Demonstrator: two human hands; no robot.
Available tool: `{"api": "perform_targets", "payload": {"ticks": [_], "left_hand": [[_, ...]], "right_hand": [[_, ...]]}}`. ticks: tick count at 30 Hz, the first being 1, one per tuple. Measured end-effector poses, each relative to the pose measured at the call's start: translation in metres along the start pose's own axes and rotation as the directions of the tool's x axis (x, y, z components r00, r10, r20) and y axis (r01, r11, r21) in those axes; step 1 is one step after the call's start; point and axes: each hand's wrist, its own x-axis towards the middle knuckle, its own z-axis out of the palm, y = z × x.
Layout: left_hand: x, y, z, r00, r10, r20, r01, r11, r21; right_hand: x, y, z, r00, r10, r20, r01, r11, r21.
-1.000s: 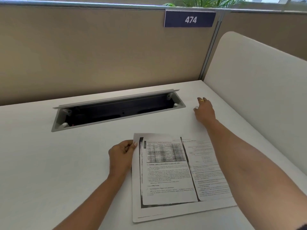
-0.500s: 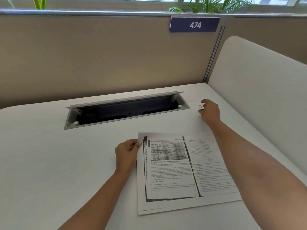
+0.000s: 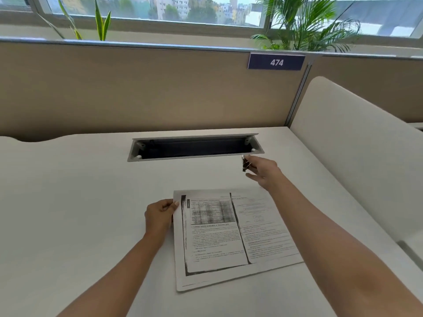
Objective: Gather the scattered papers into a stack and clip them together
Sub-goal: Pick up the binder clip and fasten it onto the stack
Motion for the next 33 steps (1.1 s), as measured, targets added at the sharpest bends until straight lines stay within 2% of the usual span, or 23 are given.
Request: {"api": "perform_targets", "payload": {"ticks": [5, 9, 11, 14, 19, 25, 28, 33], "left_hand": [[-0.035, -0.007, -0.043, 1.000, -0.010, -0.016, 0.010, 1.000, -0.003], [-0.057, -0.017, -0.077, 0.999, -0.035, -0.036, 0.034, 0.999, -0.022], [-0.064, -0.020, -0.090, 0.998, -0.049, -0.033, 0.048, 0.998, -0.026], [-0.073, -0.026, -0.111, 0.998, -0.062, -0.032, 0.061, 0.997, -0.042], [-0.084, -0.035, -0.146, 0.995, -0.078, -0.067, 0.075, 0.996, -0.042], [-0.087, -0.040, -0.167, 0.996, -0.075, -0.054, 0.075, 0.997, 0.000], [-0.086, -0.044, -0.176, 0.996, -0.079, -0.050, 0.079, 0.997, 0.005], [-0.083, -0.047, -0.188, 0.996, -0.071, -0.052, 0.072, 0.997, 0.008]], "right_hand": [[-0.057, 0.041, 0.033, 0.963, 0.161, 0.215, -0.202, 0.962, 0.185], [-0.108, 0.078, 0.058, 0.932, 0.202, 0.300, -0.260, 0.952, 0.164], [-0.127, 0.094, 0.066, 0.937, 0.185, 0.295, -0.217, 0.973, 0.080], [-0.149, 0.118, 0.076, 0.960, 0.085, 0.266, -0.070, 0.995, -0.067], [-0.172, 0.146, 0.091, 0.967, -0.053, 0.250, 0.141, 0.927, -0.348], [-0.188, 0.158, 0.096, 0.962, -0.035, 0.269, 0.173, 0.843, -0.509], [-0.193, 0.159, 0.094, 0.944, -0.048, 0.327, 0.225, 0.818, -0.530], [-0.193, 0.162, 0.101, 0.951, -0.021, 0.310, 0.208, 0.785, -0.584]]}}
